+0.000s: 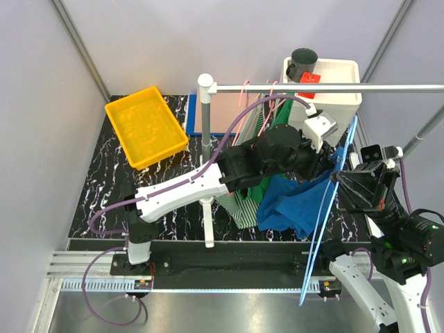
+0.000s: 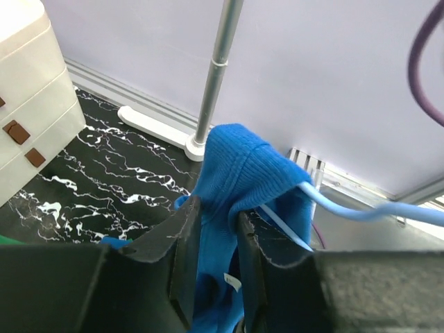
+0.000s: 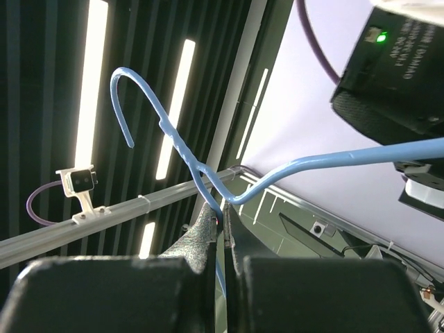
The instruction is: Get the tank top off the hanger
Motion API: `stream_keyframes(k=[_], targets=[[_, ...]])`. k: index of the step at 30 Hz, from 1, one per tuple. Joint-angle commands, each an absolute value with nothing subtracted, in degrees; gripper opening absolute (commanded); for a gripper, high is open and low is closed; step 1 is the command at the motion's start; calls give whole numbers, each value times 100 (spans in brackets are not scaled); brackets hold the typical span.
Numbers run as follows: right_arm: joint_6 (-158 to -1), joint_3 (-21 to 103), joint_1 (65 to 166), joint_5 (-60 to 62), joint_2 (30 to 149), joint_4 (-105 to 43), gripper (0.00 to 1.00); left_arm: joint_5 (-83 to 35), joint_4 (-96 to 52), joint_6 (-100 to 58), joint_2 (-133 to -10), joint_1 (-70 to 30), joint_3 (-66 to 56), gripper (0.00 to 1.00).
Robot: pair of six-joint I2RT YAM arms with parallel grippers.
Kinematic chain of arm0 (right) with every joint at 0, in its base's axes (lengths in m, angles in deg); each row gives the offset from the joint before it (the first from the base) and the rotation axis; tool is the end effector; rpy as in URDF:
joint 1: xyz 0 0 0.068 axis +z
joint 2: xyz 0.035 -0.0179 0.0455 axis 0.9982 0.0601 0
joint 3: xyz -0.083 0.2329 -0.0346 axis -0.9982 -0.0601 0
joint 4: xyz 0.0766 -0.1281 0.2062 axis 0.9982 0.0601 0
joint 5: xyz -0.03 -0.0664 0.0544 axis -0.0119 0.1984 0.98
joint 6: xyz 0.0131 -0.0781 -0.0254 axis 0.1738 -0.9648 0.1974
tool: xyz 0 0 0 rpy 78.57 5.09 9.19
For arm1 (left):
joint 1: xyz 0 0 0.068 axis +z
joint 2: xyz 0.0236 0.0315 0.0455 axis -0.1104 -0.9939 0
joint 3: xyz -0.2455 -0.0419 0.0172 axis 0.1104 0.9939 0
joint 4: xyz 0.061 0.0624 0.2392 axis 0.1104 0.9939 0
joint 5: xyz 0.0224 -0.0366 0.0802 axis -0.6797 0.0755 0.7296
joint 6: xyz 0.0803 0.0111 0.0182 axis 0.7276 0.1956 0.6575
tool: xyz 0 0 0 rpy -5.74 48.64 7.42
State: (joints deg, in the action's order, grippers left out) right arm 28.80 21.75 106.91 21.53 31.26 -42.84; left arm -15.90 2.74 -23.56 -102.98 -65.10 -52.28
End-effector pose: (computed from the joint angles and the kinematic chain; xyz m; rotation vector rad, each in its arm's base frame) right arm 0.0460 0.0534 0.4858 0.3304 1.1355 2.3469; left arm 0.1445 -0.4303 0.4267 0.9011 1.6511 -1.0660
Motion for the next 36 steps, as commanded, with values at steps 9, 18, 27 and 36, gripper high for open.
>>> stream_keyframes(k=[9,18,27,36], targets=[[5060,2189,10703,2369,2844,-4676,0,-121,-202,-2469,-10329,-6485,-5576,0],[5403,2047,10703,2518,2473,-4842,0,1666,721,-2760,-10734,-6450,-6288,0],[4772,2671,10703,2790,2878,-5502,0,814,669,-2147,-9892,-6546,-5419,0],[4252,2189,10747,2492,3107,-6275,0,-486,809,-2162,-8520,-6986,-4355,0]])
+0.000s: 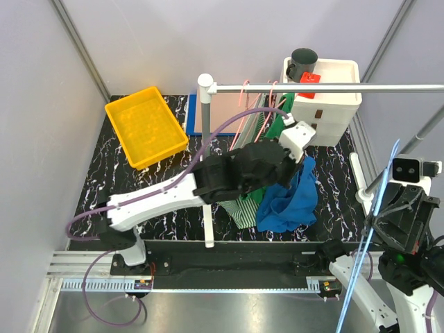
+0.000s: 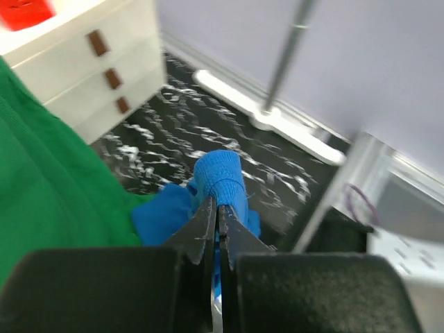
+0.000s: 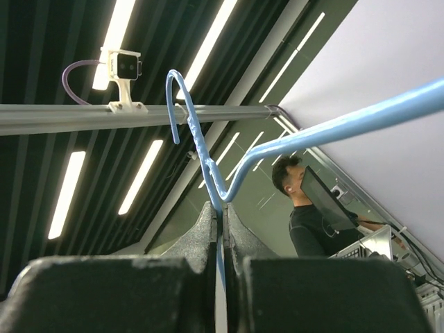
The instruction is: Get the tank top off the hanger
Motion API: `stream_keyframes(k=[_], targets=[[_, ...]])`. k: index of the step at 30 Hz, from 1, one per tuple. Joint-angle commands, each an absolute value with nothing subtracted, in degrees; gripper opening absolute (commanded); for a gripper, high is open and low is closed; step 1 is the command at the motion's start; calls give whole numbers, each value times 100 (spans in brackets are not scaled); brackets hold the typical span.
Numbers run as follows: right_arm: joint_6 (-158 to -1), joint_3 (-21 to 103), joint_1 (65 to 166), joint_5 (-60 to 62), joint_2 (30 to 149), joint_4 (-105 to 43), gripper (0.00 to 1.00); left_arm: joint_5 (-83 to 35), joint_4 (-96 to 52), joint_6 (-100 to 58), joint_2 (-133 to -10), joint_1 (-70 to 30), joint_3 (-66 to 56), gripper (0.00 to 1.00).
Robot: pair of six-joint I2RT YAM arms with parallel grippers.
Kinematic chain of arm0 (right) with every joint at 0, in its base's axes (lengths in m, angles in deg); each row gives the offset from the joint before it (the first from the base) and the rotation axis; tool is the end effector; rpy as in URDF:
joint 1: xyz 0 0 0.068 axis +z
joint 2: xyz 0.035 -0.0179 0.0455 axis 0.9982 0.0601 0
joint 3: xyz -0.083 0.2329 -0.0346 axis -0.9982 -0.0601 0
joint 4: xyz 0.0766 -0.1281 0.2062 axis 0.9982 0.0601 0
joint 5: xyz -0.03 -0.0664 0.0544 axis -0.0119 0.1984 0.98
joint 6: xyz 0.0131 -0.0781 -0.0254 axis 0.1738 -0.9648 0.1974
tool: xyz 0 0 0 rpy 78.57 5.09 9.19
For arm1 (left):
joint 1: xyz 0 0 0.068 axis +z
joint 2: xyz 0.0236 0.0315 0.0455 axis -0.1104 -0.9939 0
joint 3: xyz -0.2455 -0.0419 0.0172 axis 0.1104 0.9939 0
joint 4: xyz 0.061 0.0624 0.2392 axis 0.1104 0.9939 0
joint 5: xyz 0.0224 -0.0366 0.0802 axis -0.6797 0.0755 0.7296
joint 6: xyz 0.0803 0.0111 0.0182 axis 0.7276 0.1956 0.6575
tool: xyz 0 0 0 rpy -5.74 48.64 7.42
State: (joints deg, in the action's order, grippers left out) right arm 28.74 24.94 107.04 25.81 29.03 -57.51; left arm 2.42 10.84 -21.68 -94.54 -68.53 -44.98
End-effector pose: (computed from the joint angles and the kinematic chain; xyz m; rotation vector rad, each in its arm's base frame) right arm -0.0137 0.0363 0.5172 -0.0852 0.9079 2.3632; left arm 0.1289 -0.3893 0.4227 0.7986 1.7518 -0.7465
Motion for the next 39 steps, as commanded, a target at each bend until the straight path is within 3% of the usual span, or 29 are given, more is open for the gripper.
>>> stream_keyframes(k=[1,14,19,25,36,39], targets=[[4235,2084,10747,2448,3098,-6302,0,-705,905,-2189,-8406,-7038,-4215,0],[3374,1354,10747,2703,3510,-6583,0,-1024,2294,-3303,-6112,-7996,-3029,0],[2146,1827,10756,3212,3844,-5363,0,-664,2409,-4112,-4681,-8173,-2070,0],[1677,1925,10747,3142,4055,-5239,0,-339,3620,-4939,-4020,-8173,-2061,0],[-879,3286,10747,2589,4152,-2199,0,2207,5913,-7478,-3571,-8164,-1314,0],[-1231,3568,10756,2466,4091,-1662,0,2709,5917,-7682,-3465,-8173,-1279,0]])
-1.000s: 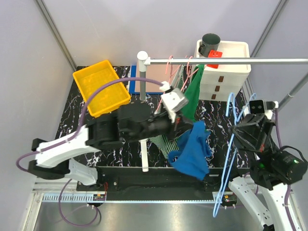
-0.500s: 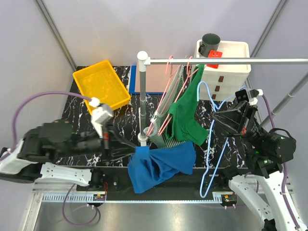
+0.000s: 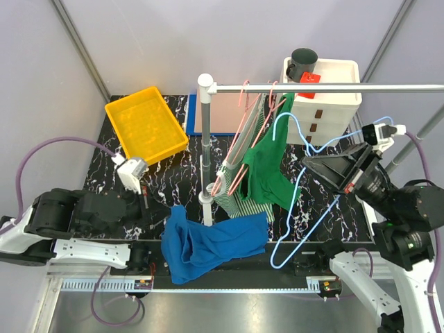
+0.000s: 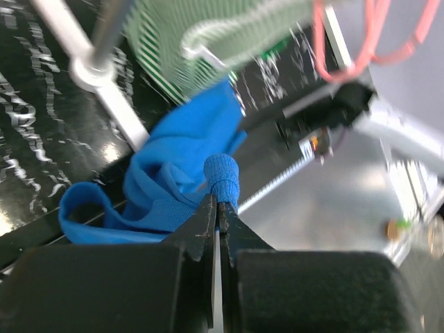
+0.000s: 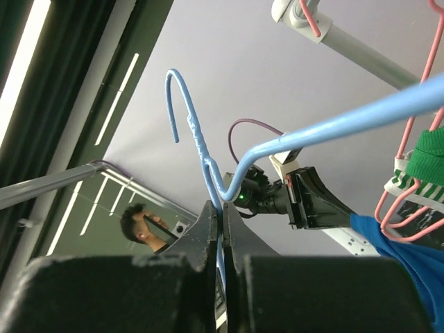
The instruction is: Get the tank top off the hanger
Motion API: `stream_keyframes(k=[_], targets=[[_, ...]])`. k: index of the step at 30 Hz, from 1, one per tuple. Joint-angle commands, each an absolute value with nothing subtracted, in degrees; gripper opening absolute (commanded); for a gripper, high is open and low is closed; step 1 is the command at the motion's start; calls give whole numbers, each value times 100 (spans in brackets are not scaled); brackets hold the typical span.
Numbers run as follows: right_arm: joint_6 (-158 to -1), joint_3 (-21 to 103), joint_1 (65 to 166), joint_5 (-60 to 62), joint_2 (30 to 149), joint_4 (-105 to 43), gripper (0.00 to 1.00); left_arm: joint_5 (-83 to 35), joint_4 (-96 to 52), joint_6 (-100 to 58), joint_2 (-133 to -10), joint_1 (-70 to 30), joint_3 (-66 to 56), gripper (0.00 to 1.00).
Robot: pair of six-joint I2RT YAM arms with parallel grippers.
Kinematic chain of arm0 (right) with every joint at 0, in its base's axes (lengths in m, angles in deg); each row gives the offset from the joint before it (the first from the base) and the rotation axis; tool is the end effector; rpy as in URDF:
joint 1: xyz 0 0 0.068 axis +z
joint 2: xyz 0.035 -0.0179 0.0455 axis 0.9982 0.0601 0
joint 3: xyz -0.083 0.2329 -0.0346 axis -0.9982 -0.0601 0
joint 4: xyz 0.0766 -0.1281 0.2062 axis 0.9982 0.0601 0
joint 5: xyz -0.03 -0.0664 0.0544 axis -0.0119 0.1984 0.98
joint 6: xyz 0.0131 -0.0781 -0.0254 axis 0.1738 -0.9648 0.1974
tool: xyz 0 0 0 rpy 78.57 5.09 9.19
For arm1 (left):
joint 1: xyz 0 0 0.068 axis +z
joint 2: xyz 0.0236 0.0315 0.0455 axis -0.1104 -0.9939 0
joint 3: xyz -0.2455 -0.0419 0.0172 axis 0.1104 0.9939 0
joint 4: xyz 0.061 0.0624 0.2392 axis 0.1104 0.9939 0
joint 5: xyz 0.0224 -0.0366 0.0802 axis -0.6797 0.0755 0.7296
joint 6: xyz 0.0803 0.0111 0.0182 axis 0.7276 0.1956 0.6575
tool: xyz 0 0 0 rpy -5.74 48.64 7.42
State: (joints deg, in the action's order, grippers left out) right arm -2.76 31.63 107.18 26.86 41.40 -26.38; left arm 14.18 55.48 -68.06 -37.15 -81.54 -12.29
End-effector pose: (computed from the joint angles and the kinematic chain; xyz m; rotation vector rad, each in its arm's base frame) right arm 0.0826 0.0737 0.4886 0.1160 1.3970 1.8779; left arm 0.0400 -0.0965 0.3836 0.2760 2.2472 -0.8930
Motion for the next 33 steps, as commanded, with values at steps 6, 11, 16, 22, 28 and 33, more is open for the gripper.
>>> stream_keyframes(k=[6,11,16,22,28,33], targets=[[-1329,3612,10747,2228,3880,-1222,0,2793,5153,-6436,-4211,-7665,-1515,0],[-1390,3700,10747,2211,3880,-1073,0,218,4255,-4572,-4721,-4575,-1454,0],[-1461,3893,10747,2149,4055,-958,0,541,4545,-3642,-5098,-3280,-2516,0],[-1452,4148,10747,2114,4284,-686,0,382,4194,-3095,-6250,-1652,-4388,0],[-1874,4657,10747,2167,4547,-335,0,313,2904,-2682,-7085,-993,-5558,0],[-2006,4834,10747,2307,4715,-141,0,-425,1453,-2567,-7340,-509,-5734,0]])
